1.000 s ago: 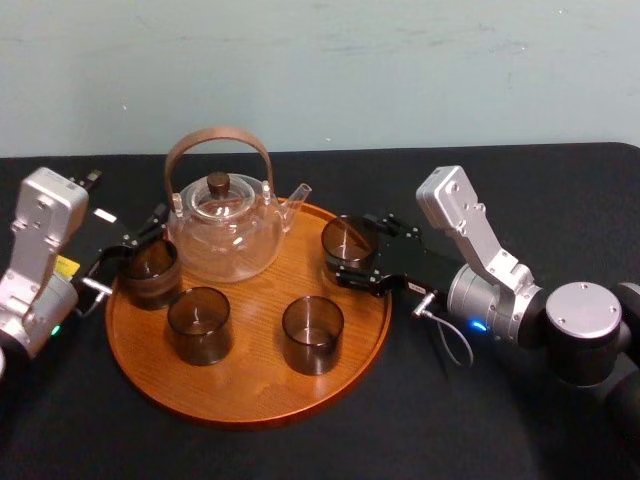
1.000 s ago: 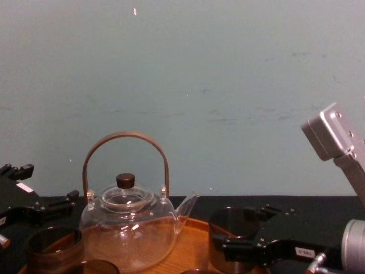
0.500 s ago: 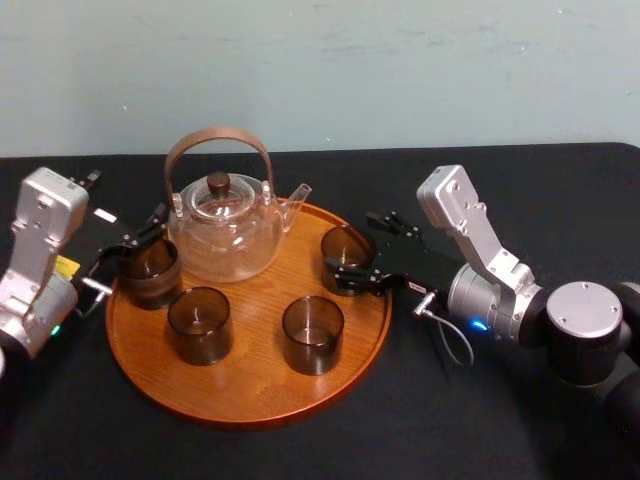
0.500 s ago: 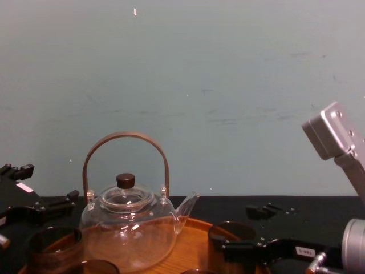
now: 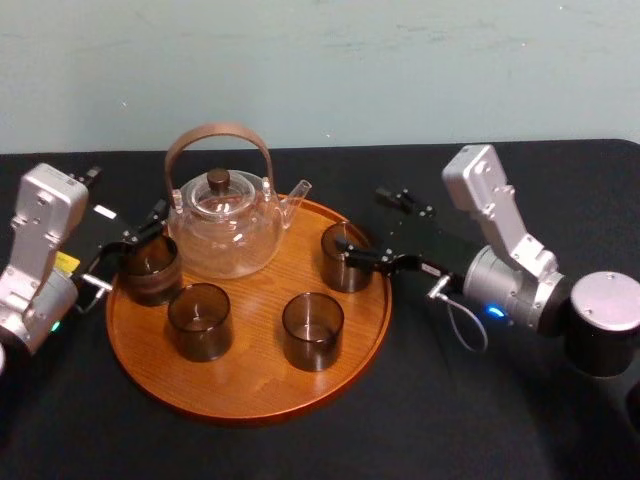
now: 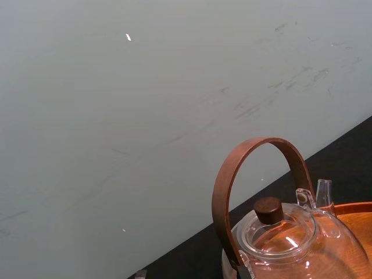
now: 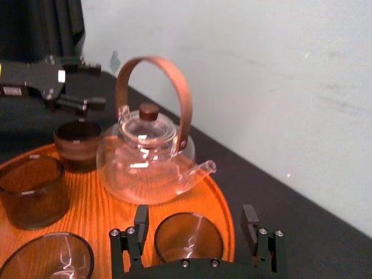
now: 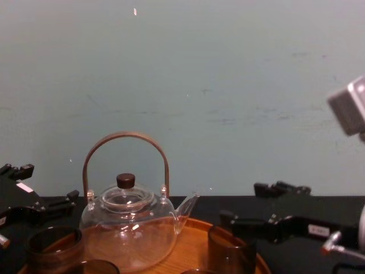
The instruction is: Pick up the glass from the table and place it on the tray.
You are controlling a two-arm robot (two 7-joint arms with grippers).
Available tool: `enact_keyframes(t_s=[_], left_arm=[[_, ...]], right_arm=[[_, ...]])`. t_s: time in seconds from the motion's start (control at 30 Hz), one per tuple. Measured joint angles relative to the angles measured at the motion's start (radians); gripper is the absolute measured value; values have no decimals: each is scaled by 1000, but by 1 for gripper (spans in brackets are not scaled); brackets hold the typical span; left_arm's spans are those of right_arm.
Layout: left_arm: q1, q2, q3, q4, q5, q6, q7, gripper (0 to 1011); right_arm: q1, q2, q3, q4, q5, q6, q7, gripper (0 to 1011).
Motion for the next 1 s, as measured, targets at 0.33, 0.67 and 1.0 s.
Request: enact_keyframes(t_s=[0.33,0.67,1.0], left_arm=[[0,0,0,0,0,0,0,1001],[0,0,0,0,0,0,0,1001],[0,0,0,0,0,0,0,1001]], right_arm=[[-83,72,78,-126,78,-25,4,1002],[-188,139,178,-157,159,-68,-6,1002],[-230,156,210,-94,152,-109,-21,1002]])
